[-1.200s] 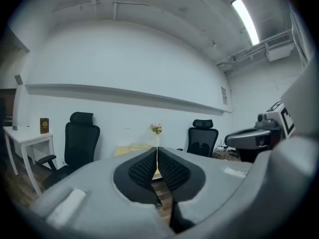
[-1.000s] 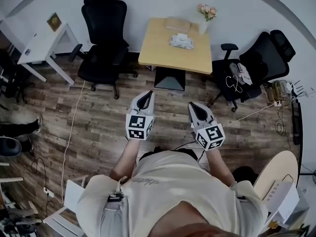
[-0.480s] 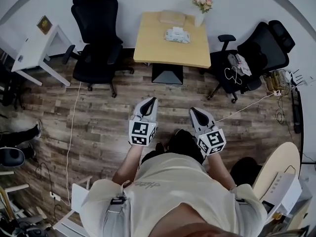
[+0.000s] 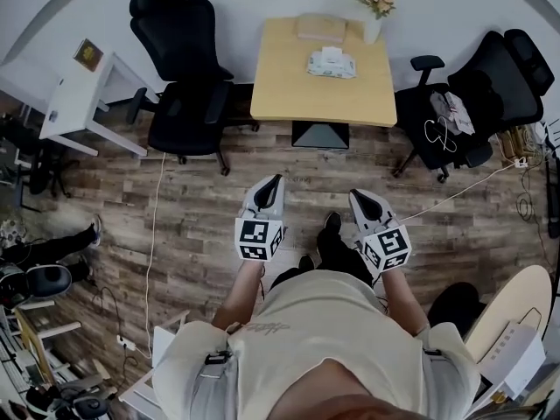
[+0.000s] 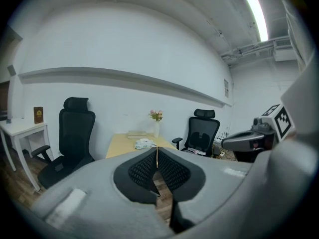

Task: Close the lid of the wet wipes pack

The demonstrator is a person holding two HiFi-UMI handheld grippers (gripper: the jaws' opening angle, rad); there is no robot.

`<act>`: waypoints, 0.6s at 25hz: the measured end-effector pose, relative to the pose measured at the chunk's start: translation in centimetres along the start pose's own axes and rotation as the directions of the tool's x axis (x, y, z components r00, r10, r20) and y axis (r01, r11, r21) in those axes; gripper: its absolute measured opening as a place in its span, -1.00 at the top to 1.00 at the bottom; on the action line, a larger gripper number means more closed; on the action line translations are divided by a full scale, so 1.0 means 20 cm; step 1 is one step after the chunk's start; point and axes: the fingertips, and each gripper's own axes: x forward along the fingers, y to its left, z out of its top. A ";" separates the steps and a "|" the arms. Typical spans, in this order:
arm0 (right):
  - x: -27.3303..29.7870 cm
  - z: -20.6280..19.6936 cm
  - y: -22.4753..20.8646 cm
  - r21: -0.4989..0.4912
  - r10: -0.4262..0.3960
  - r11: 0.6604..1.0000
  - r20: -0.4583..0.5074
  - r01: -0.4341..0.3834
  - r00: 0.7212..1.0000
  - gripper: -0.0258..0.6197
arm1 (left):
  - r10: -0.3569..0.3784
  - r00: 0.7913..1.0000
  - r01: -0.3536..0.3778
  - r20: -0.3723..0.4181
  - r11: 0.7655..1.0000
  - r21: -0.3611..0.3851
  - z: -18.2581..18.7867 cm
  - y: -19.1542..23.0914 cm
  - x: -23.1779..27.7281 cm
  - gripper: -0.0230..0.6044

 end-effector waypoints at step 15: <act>0.50 0.05 -0.63 0.039 0.086 0.996 -0.011 -0.085 0.996 0.91 | 0.029 1.000 -0.028 -0.004 0.996 0.089 0.35 0.09 0.72 0.87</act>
